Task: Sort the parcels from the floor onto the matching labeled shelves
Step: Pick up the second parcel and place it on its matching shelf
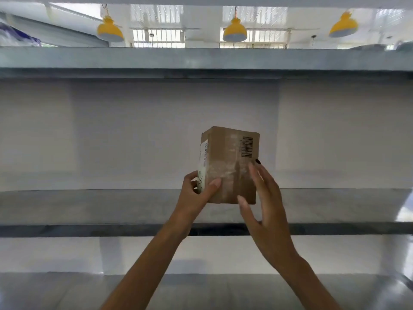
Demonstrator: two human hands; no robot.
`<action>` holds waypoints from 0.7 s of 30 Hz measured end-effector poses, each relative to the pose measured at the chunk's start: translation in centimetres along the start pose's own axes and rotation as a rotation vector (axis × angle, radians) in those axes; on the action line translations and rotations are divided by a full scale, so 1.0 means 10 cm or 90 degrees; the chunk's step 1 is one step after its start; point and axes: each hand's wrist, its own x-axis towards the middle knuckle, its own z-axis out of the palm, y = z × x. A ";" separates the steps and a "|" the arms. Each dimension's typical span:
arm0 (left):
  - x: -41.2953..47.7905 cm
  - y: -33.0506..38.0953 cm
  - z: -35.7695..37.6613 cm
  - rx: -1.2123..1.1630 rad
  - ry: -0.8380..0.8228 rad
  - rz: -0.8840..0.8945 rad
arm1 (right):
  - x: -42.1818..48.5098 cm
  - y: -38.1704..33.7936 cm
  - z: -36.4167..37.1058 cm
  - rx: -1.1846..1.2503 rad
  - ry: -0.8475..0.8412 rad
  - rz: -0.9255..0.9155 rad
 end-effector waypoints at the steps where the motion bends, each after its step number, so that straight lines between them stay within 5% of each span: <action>1: 0.02 0.00 -0.06 0.007 -0.008 0.007 | -0.02 -0.04 0.13 -0.033 -0.016 -0.021; 8: 0.04 0.02 -0.44 0.015 -0.087 0.029 | 0.03 -0.24 0.55 0.001 0.007 -0.003; 21: 0.17 0.04 -0.55 0.000 -0.184 0.100 | 0.26 -0.02 0.41 0.350 0.102 0.107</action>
